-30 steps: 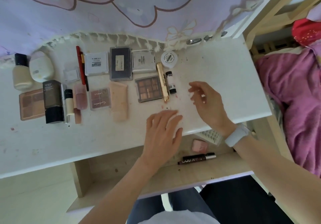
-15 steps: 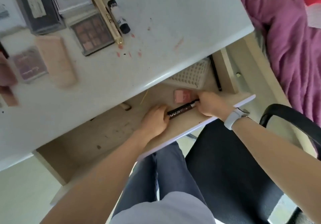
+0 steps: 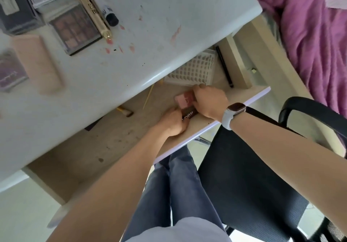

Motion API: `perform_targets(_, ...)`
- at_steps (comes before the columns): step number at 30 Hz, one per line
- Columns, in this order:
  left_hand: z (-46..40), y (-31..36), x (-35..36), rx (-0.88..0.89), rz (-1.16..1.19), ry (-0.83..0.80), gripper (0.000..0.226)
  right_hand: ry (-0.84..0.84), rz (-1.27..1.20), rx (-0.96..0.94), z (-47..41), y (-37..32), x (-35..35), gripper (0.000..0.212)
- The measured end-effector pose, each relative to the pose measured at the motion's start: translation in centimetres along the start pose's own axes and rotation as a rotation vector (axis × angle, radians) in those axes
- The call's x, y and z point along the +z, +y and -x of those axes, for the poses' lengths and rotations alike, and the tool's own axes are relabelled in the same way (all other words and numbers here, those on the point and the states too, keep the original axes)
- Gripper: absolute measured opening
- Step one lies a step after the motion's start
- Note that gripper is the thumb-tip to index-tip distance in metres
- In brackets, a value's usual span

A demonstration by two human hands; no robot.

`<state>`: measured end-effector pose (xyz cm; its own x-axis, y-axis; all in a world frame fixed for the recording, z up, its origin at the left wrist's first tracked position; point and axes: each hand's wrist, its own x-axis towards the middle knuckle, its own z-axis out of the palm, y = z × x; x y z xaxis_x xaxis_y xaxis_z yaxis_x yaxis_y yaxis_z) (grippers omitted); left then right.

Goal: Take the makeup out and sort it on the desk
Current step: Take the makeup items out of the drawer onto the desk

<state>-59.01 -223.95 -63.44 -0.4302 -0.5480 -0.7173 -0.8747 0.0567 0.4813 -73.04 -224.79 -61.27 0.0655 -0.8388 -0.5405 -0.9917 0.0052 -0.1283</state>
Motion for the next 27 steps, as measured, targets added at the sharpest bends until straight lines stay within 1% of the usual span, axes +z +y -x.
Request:
perform_targets(1, 0.2, -0.1, -0.1, 0.005, 0.015, -0.001, 0.029, 0.029, 0.041, -0.030, 0.0, -0.2, 0.1, 0.035)
perform_targets(3, 0.8, -0.5, -0.2, 0.013, 0.038, -0.016, 0.028, 0.033, 0.064, -0.056, -0.2, -0.5, 0.1, 0.041)
perform_targets(4, 1.0, -0.7, -0.2, 0.024, 0.038, -0.028, 0.030, 0.044, 0.071, -0.069, -0.3, -0.5, 0.2, 0.041)
perform_targets(7, 1.6, -1.7, -0.4, 0.045, -0.036, -0.071, 0.032, 0.111, 0.102, -0.165, -0.6, -0.9, 0.2, 0.031)
perform_targets(10, 2.3, -2.3, -0.4, 0.029, -0.096, -0.087, 0.031, 0.057, 0.156, -0.282, -0.9, -1.5, 0.2, 0.025)
perform_targets(14, 2.5, -2.7, -1.0, 0.018, -0.087, -0.161, 0.028, 0.023, 0.185, -0.293, -1.5, -2.1, 0.0, 0.021)
perform_targets(17, 2.5, -3.0, -1.3, 0.035, -0.066, -0.192, 0.027, -0.002, 0.200, -0.338, -1.4, -2.1, -0.3, 0.019)
perform_targets(19, 2.5, -3.2, -1.2, 0.034, -0.026, -0.160, 0.032, -0.046, 0.146, -0.349, -1.2, -1.6, -0.3, 0.019)
perform_targets(21, 2.4, -3.3, -0.9, 0.004, 0.058, -0.120, 0.035, -0.096, 0.056, -0.326, -0.9, -1.0, -0.4, 0.025)
perform_targets(23, 2.1, -3.3, -0.8, -0.041, 0.087, -0.131, 0.035, -0.106, -0.014, -0.307, -0.5, -0.3, -0.8, 0.029)
perform_targets(25, 1.9, -3.4, -0.7, -0.048, 0.058, -0.176, 0.028, -0.072, -0.061, -0.297, -0.2, 0.3, -1.1, 0.026)
perform_targets(27, 2.2, -3.4, -0.8, -0.036, 0.027, -0.188, 0.014, -0.080, -0.101, -0.271, 0.2, 0.7, -1.5, 0.022)
